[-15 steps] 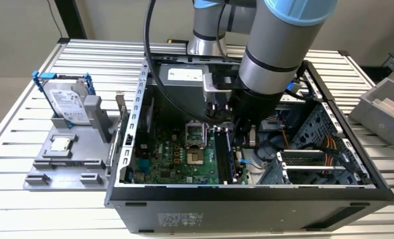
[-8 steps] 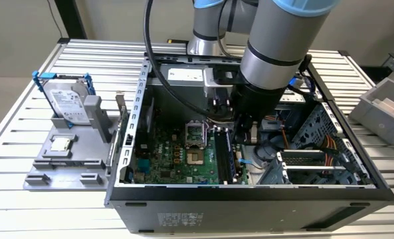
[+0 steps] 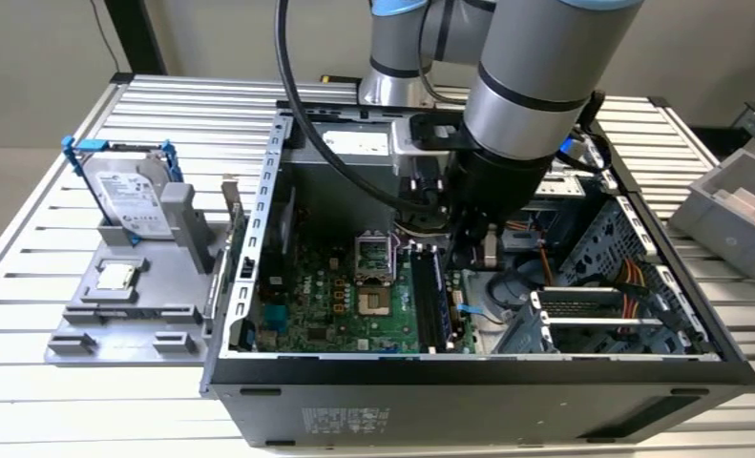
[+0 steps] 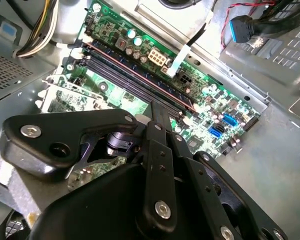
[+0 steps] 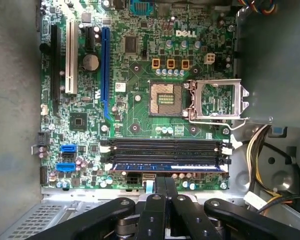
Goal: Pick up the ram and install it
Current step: 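Press down the ram until it locks into place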
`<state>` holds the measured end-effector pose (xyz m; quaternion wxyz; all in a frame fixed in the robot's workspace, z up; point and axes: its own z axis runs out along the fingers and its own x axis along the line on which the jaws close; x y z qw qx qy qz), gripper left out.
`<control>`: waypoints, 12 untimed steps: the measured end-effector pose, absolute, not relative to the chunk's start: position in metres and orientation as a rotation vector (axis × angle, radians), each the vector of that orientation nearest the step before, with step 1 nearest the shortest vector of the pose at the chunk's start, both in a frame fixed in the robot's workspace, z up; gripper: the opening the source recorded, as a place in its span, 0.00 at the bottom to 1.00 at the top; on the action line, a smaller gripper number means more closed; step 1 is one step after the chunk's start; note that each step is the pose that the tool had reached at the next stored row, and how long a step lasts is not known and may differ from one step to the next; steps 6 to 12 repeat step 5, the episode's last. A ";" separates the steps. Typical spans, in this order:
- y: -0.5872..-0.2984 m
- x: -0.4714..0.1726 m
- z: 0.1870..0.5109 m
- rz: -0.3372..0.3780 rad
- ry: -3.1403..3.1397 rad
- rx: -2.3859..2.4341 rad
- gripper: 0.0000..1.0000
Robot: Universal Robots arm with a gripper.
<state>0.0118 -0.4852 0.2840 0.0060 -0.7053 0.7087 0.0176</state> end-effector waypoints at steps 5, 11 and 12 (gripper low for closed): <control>-0.485 0.012 0.284 0.055 2.218 -2.207 0.00; -0.485 0.012 0.284 0.055 2.218 -2.207 0.00; -0.485 0.012 0.284 0.055 2.218 -2.207 0.00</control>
